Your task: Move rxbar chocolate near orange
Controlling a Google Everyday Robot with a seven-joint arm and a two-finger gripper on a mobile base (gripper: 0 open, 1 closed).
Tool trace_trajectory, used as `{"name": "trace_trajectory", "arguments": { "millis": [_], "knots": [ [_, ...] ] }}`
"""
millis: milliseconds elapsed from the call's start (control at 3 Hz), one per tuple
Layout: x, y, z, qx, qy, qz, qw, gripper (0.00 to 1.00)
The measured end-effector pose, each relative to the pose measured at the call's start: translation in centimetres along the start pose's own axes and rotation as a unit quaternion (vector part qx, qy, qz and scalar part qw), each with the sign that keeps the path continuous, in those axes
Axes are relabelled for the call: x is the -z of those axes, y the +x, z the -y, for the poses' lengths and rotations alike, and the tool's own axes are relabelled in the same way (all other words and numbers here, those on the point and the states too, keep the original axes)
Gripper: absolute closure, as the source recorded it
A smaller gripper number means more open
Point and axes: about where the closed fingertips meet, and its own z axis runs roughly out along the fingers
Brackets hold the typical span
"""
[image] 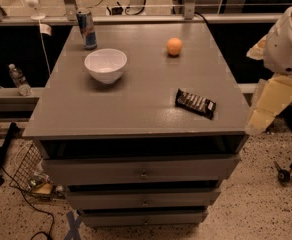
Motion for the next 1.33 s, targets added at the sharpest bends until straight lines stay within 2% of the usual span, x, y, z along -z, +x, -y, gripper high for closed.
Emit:
{"name": "trace_trajectory", "arguments": {
  "millis": [333, 667, 1000, 1333],
  "knots": [
    [-4.7, -2.3, 1.5, -0.01, -0.013, 0.02, 0.9997, 0.0],
    [-8.6, -3.6, 3.9, -0.039, -0.025, 0.041, 0.9981, 0.0],
    [-12.1, -3.4, 6.5, -0.097, -0.036, 0.081, 0.9913, 0.0],
    [-13.2, -3.3, 7.5, -0.116, -0.029, 0.112, 0.9864, 0.0]
  ]
}}
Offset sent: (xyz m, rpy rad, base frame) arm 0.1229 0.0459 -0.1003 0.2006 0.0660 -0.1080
